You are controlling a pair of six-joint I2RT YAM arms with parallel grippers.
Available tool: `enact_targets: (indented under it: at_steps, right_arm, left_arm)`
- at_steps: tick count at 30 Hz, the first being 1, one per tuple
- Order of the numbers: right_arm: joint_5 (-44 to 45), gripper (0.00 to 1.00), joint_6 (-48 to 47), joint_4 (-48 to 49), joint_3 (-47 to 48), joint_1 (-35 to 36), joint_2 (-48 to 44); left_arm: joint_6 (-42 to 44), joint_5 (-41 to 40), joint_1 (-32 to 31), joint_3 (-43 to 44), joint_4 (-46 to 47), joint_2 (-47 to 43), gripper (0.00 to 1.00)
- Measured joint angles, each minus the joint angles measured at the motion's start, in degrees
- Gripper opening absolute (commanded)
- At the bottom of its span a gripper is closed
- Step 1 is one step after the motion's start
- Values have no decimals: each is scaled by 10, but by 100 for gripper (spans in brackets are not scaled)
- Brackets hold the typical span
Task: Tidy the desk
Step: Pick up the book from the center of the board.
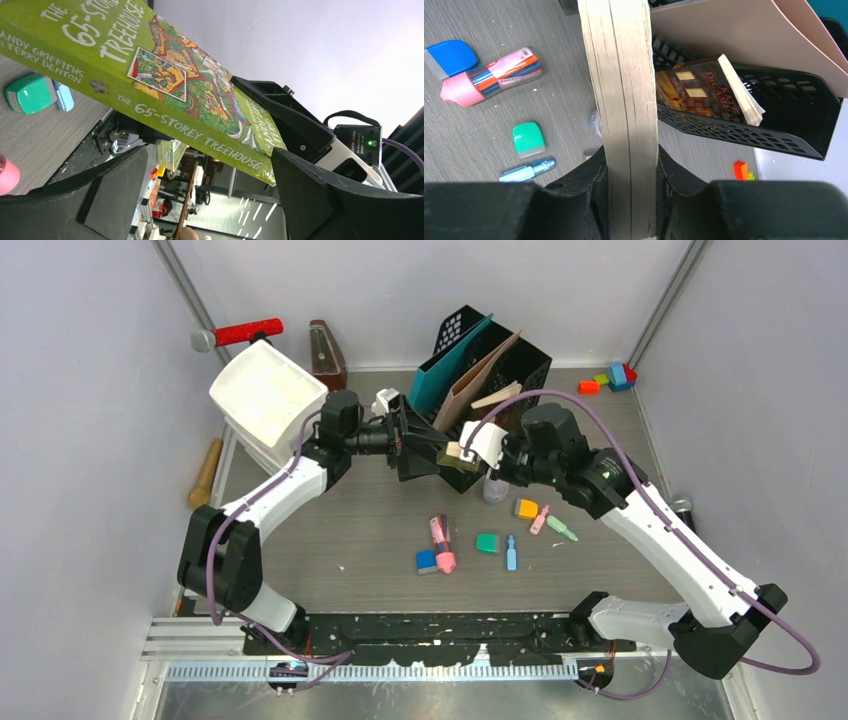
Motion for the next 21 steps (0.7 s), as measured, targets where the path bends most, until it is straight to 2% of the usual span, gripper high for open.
enact_targets:
  at_steps: [13,16,21]
  right_arm:
    - [3,0,7,13,-3,21,22]
    - [3,0,11,14,-3,25,26]
    - [0,1,21,14,-3,26,26]
  left_arm:
    - [-36,-1,-7,-4,39,44,96]
    - [-40,0,-11,-5,39,49,91]
    - [-47,0,-13,-5,48,56,77]
